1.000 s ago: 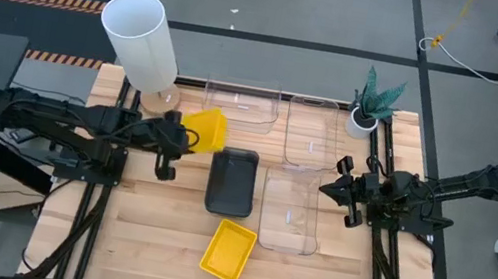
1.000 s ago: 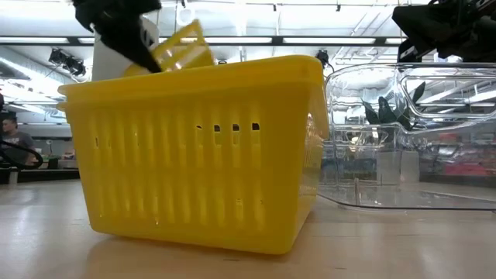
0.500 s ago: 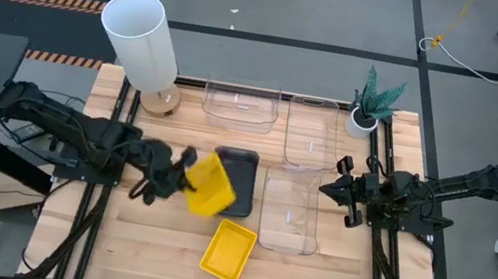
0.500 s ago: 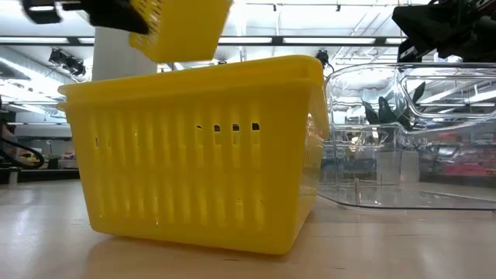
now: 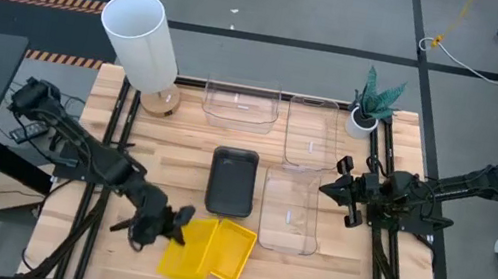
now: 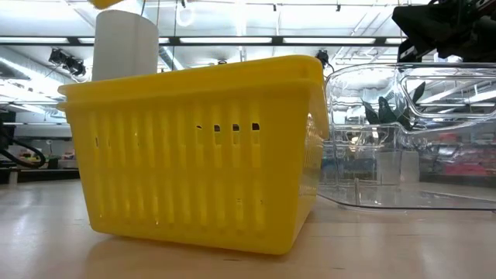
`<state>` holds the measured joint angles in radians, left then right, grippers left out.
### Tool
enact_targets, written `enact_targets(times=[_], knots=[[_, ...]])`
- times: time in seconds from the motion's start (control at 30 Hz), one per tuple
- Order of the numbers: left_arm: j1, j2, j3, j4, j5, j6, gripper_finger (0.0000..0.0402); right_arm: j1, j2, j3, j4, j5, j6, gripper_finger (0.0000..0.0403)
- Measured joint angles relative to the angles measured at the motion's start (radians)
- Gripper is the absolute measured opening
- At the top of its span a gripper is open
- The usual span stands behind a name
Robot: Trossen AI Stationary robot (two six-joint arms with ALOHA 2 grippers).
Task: Stack baskets by color
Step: Stack the top yellow bin on top of the yellow bin
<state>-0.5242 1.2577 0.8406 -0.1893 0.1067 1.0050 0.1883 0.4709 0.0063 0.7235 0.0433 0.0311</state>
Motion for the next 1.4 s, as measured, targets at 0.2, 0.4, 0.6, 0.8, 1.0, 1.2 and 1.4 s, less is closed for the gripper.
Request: enact_targets(times=[0.2, 0.4, 0.6, 0.8, 1.0, 1.2, 1.4], knots=[[-0.04, 0.106, 0.0, 0.131, 0.026, 0.077, 0.0004, 0.0, 0.0, 0.0, 0.0, 0.0, 0.0, 0.0016], [-0.052, 0.214, 0.0, 0.291, 0.018, 0.133, 0.0004, 0.0, 0.0, 0.0, 0.0, 0.0, 0.0, 0.0016], [-0.058, 0.297, 0.0, 0.347, -0.183, 0.217, 0.0004, 0.0, 0.0, 0.0, 0.0, 0.0, 0.0, 0.0016], [-0.082, 0.343, 0.15, 0.094, -0.293, 0.208, 0.0003, 0.0, 0.0, 0.0, 0.0, 0.0, 0.0, 0.0016], [-0.103, 0.401, 0.307, -0.183, -0.517, 0.285, 0.0002, 0.0, 0.0, 0.0, -0.001, 0.0, 0.0, 0.0016], [-0.109, 0.479, 0.357, -0.211, -0.718, 0.419, 0.0002, 0.0, 0.0, 0.0, 0.0, 0.0, 0.0, 0.0016], [-0.108, 0.514, 0.36, -0.274, -0.714, 0.557, 0.0002, 0.0, 0.0, 0.0, 0.0, 0.0, 0.0, 0.0016]])
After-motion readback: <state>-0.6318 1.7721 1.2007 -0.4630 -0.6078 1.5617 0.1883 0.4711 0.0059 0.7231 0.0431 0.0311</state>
